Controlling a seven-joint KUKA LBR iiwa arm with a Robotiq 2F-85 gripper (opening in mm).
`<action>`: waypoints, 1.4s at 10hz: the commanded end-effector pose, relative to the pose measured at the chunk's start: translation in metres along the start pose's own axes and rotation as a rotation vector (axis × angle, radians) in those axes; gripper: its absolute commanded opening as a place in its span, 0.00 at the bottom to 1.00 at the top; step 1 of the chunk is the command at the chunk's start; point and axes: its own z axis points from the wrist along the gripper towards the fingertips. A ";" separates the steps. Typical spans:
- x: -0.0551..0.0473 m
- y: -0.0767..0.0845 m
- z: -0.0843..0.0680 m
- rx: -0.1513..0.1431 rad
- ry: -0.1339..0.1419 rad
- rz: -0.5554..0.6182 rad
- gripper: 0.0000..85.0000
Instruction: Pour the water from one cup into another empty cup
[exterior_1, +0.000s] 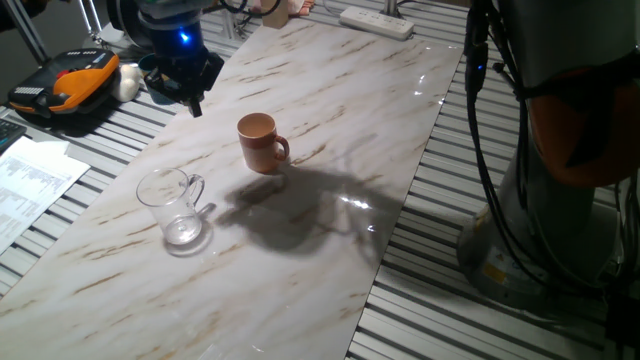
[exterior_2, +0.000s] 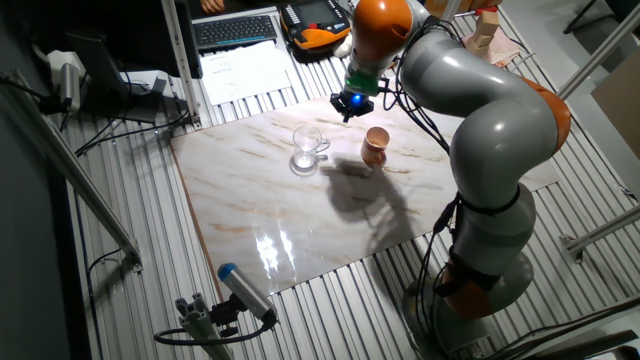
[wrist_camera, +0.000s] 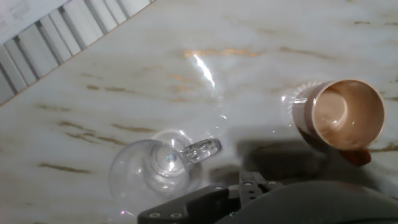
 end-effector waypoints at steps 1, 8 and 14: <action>0.000 -0.003 0.000 0.008 -0.003 -0.038 0.00; 0.000 -0.002 0.003 0.023 -0.032 -0.078 0.00; 0.000 -0.003 0.002 0.023 -0.032 -0.071 0.00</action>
